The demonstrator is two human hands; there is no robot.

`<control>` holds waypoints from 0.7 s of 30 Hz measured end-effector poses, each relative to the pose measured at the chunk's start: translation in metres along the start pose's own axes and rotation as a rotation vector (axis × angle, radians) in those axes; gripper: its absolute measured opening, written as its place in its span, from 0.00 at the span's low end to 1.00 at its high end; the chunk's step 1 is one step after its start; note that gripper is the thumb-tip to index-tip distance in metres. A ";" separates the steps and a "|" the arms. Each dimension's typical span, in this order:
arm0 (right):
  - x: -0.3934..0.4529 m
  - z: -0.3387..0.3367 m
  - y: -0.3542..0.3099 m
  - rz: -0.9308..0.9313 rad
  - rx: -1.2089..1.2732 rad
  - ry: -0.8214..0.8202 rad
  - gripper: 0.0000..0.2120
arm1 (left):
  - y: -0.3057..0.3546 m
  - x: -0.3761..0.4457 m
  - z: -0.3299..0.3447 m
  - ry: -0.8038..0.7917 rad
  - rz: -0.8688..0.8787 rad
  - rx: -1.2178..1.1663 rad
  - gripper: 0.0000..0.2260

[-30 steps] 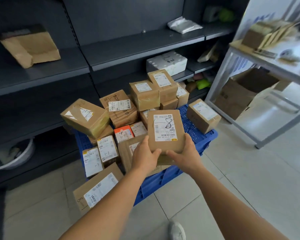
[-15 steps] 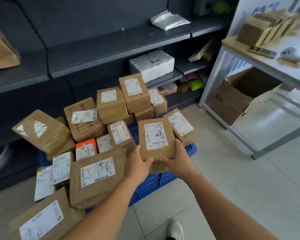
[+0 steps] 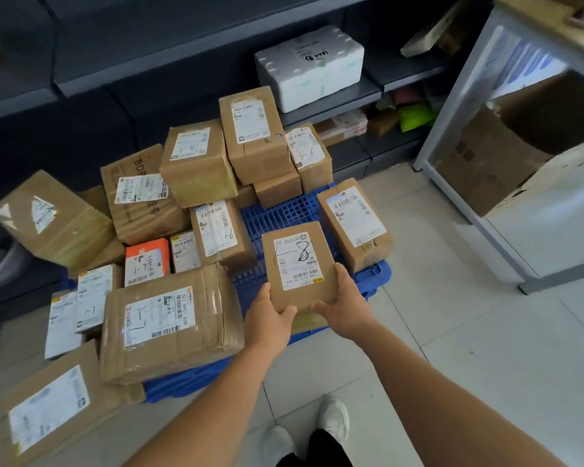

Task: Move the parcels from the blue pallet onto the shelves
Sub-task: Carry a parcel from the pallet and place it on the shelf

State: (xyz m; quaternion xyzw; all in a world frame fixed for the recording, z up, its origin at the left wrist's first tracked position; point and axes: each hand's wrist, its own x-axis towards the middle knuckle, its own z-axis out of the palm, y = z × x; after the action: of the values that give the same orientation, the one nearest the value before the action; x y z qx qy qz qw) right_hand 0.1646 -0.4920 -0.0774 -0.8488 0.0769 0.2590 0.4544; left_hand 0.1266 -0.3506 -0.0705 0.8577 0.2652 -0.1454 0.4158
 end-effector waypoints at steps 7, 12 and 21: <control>0.021 0.019 0.015 0.010 -0.120 0.026 0.39 | -0.020 0.021 0.019 0.013 -0.032 0.000 0.26; 0.022 0.028 0.018 -0.084 -0.207 0.119 0.35 | -0.027 0.035 0.028 -0.032 -0.039 -0.064 0.26; 0.045 -0.035 0.006 -0.049 -0.267 0.462 0.38 | -0.020 0.053 0.035 -0.031 -0.075 -0.087 0.30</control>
State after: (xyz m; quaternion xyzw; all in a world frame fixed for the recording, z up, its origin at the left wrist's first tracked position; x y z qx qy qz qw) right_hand 0.2134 -0.5198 -0.0887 -0.9394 0.1232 0.0552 0.3151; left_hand 0.1570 -0.3502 -0.1293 0.8259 0.2968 -0.1623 0.4511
